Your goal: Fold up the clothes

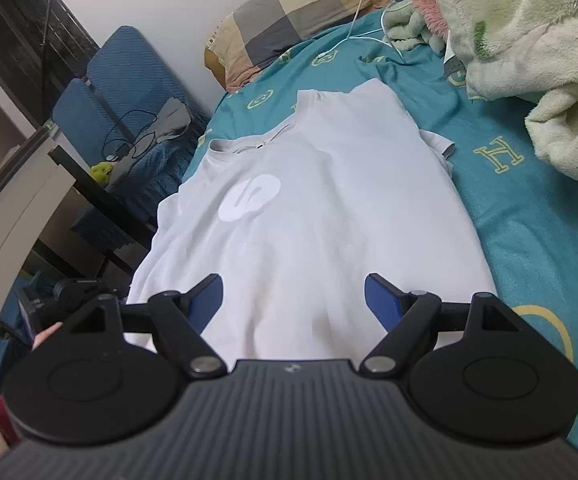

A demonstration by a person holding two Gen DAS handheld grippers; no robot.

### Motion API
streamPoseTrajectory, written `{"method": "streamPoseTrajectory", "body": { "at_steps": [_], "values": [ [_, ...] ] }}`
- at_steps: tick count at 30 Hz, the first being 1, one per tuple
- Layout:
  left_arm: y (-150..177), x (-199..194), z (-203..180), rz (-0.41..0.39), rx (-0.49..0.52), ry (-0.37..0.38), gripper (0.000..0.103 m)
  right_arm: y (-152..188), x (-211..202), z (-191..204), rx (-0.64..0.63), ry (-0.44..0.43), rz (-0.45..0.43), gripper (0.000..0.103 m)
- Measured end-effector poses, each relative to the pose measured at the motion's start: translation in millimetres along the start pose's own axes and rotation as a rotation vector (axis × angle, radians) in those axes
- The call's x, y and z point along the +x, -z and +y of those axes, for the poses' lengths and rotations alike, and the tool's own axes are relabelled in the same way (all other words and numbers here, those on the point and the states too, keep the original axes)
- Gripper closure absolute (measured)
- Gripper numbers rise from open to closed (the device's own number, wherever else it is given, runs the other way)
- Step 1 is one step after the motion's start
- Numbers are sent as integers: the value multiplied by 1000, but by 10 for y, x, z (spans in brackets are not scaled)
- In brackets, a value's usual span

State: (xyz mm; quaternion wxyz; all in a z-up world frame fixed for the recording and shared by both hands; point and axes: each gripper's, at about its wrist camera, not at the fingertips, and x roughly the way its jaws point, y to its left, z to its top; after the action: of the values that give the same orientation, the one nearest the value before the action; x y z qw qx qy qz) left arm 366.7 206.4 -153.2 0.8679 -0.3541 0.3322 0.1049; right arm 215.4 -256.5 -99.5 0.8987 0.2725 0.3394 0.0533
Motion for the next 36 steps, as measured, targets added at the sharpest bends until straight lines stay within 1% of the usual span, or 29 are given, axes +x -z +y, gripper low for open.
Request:
{"method": "streamPoseTrajectory", "body": {
  "at_steps": [1, 4, 6, 8, 9, 11, 12, 14, 16, 17, 18, 19, 21, 24, 27, 29, 32, 35, 36],
  "values": [
    [-72, -69, -59, -34, 19, 7, 96, 0, -9, -2, 0, 2, -3, 23],
    [-328, -208, -252, -125, 105, -32, 96, -8, -22, -10, 1, 12, -15, 23],
    [-464, -200, -373, -159, 185, -110, 96, -19, -23, -16, -5, 27, -28, 23],
    [-508, -85, -440, -142, 251, -191, 96, -34, -13, -39, -5, 40, -37, 23],
    [-494, -4, -434, -117, 269, -218, 96, -41, -7, -50, -5, 46, -42, 23],
    [-442, 122, -378, -82, 267, -241, 95, -56, 3, -74, -5, 59, -50, 23],
    [-418, 137, -333, -74, 254, -228, 93, -57, 13, -83, -4, 65, -52, 23],
    [-370, 157, -256, -59, 232, -206, 83, -58, 33, -101, -1, 76, -55, 23],
    [-320, 98, -261, -54, 250, -196, 67, -56, 48, -95, -9, 83, -58, 24],
    [-307, 24, -251, -56, 262, -181, 64, -55, 53, -91, -12, 84, -58, 24],
    [-293, -69, -230, -58, 277, -167, 57, -56, 50, -82, -17, 84, -61, 24],
    [-272, -172, -210, -60, 294, -153, 52, -56, 46, -72, -22, 84, -65, 24],
    [-185, -443, -194, -61, 341, -128, 49, -62, 29, -56, -32, 82, -72, 24],
    [-21, -863, -337, -60, 437, -90, 45, -76, -16, -36, -48, 77, -83, 24],
    [231, -1345, -546, -61, 503, -28, 38, -85, -84, -4, -67, 80, -104, 24],
    [436, -1655, -681, -63, 545, 17, 35, -91, -147, 15, -78, 80, -121, 24],
    [780, -2033, -868, -57, 598, 71, 28, -95, -266, 43, -98, 78, -150, 24],
    [1129, -2283, -1021, -63, 642, 95, 23, -92, -401, 80, -125, 77, -182, 24],
    [1239, -2353, -1066, -68, 653, 100, 20, -86, -444, 93, -133, 76, -192, 24]
  ]
}}
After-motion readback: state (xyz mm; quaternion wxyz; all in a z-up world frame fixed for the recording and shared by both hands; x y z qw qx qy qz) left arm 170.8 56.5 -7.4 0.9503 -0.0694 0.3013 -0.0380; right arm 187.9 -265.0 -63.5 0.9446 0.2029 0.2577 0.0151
